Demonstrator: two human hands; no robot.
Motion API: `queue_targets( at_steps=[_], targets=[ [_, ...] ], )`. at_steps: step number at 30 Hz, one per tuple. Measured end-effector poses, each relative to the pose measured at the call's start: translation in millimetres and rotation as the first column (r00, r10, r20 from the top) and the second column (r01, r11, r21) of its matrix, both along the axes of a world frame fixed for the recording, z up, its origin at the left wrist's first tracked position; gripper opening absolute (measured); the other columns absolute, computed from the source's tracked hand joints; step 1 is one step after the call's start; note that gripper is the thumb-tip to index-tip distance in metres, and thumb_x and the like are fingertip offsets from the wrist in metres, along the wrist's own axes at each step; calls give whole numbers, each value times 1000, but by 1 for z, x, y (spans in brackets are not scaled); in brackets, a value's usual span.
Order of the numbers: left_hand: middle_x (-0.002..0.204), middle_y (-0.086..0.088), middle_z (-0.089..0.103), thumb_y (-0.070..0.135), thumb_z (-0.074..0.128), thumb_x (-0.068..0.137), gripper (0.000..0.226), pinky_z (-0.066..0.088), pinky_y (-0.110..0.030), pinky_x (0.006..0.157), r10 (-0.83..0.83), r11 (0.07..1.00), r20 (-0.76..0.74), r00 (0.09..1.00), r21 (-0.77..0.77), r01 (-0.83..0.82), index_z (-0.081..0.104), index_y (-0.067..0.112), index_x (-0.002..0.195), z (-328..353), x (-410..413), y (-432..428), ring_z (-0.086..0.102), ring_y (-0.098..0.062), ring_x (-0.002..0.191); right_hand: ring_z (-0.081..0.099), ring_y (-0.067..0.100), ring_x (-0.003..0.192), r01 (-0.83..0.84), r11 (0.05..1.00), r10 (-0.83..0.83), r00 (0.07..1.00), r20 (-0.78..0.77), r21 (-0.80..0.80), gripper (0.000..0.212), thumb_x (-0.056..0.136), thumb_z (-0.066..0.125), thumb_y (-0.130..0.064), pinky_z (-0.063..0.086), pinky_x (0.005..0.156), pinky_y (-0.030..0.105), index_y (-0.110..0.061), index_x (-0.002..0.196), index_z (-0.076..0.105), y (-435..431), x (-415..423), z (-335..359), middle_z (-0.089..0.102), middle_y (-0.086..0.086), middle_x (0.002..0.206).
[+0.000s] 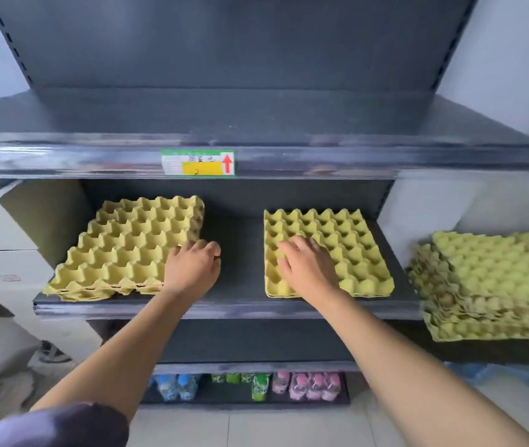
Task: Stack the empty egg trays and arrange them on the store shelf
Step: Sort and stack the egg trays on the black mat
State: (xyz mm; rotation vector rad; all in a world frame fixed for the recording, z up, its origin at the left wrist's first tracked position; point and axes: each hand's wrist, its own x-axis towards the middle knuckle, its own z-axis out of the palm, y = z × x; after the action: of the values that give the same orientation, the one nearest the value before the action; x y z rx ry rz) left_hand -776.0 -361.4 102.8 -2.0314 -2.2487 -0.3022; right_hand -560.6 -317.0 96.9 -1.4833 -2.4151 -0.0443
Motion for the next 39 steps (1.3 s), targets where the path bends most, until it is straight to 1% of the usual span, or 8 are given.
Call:
queue_targets(
  at_steps=[3, 10, 14, 20, 24, 29, 35, 39],
  targets=[
    [109, 0, 64, 31, 43, 94, 26, 39, -35, 84, -140, 989, -29, 990, 37, 141, 60, 21, 111, 3, 84, 6, 56, -24, 105, 55, 30, 107, 64, 997, -64, 998, -10, 37, 33, 93, 53, -28, 47, 85, 40, -18, 124, 60, -5, 83, 0, 59, 2, 123],
    [125, 5, 57, 34, 40, 96, 33, 38, -34, 94, -354, 935, 17, 935, -27, 354, 50, 25, 126, 2, 242, 37, 50, -20, 118, 64, 31, 82, 251, 968, -251, 968, -31, 20, 23, 80, 68, -20, 53, 66, 39, -16, 102, 70, -2, 240, -9, 68, 6, 95],
    [125, 3, 58, 30, 40, 96, 32, 39, -33, 93, -458, 886, 45, 888, -57, 460, 50, 25, 126, 1, 311, 64, 52, -21, 116, 63, 32, 80, 321, 947, -321, 947, 3, -8, 17, 79, 66, -19, 53, 61, 38, -15, 95, 70, 7, 301, -17, 67, 6, 90],
    [115, -2, 62, 27, 40, 93, 30, 43, -34, 91, -585, 790, 112, 803, -145, 595, 52, 22, 121, -22, 411, 131, 57, -23, 107, 57, 28, 102, 415, 907, -412, 909, 57, -65, 29, 94, 49, -24, 48, 77, 37, -20, 120, 61, 52, 400, -26, 62, 4, 113],
    [109, -1, 64, 28, 40, 95, 31, 47, -34, 87, -624, 744, 157, 766, -179, 643, 51, 23, 123, -34, 460, 173, 58, -23, 101, 55, 26, 108, 442, 889, -437, 897, 63, -121, 33, 96, 48, -23, 48, 80, 36, -20, 127, 58, 84, 452, -33, 60, 3, 120],
    [115, 1, 63, 28, 38, 95, 34, 44, -35, 91, -631, 719, 169, 757, -238, 653, 49, 25, 127, -47, 509, 213, 57, -22, 107, 53, 25, 110, 461, 867, -459, 887, 60, -189, 33, 96, 46, -22, 48, 81, 36, -22, 127, 57, 119, 501, -47, 59, 3, 120],
    [120, 7, 60, 29, 39, 94, 35, 38, -32, 94, -573, 735, 206, 793, -300, 608, 50, 30, 127, -67, 573, 250, 55, -17, 111, 50, 25, 115, 424, 870, -423, 904, 63, -251, 36, 97, 44, -22, 45, 85, 36, -22, 131, 54, 157, 569, -66, 56, 3, 123],
    [119, 7, 60, 30, 41, 93, 35, 42, -31, 90, -451, 771, 230, 862, -386, 506, 49, 32, 127, -86, 614, 264, 56, -19, 109, 51, 26, 114, 369, 882, -358, 929, 94, -294, 36, 97, 44, -21, 45, 86, 37, -21, 132, 52, 182, 624, -82, 56, 3, 122]
  ],
)
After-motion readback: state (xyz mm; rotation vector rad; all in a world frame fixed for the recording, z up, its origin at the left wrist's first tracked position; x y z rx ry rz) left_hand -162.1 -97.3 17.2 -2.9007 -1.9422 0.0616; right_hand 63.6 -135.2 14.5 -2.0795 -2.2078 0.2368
